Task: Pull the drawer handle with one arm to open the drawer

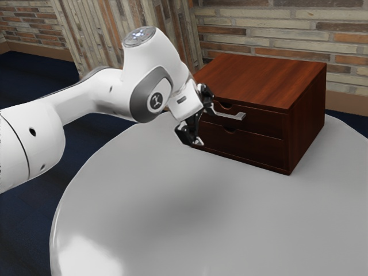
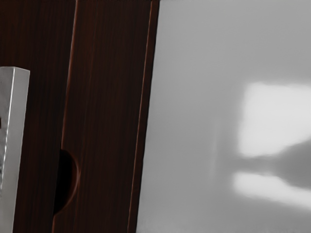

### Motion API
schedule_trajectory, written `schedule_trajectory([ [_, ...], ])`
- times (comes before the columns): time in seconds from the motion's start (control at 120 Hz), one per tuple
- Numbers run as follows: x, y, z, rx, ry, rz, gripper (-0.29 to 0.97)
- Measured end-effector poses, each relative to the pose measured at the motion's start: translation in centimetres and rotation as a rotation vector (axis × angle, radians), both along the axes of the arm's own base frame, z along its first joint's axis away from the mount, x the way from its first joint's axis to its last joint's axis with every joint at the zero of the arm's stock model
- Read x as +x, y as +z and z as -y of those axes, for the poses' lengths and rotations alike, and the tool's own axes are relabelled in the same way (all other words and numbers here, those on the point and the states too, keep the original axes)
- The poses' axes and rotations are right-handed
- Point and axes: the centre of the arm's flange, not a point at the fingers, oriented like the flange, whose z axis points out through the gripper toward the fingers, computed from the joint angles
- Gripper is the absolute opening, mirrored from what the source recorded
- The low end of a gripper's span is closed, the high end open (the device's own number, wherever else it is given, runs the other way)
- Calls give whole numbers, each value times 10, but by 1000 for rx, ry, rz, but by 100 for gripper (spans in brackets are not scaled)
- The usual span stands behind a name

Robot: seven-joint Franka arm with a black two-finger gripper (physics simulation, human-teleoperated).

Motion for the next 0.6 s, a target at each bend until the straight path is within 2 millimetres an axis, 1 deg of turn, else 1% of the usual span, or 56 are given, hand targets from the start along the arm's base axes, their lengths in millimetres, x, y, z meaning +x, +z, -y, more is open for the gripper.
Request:
schedule_trajectory([
  [0.117, 5, 3, 2, 6, -19, 28, 68],
  [0.275, 14, -6, -6, 4, -18, 57, 68],
  [0.358, 17, -8, -7, -1, -20, 77, 68],
  [0.5, 21, -12, -15, -13, -11, 93, 68],
  [0.6, 23, -17, -14, -23, -12, 94, 68],
])
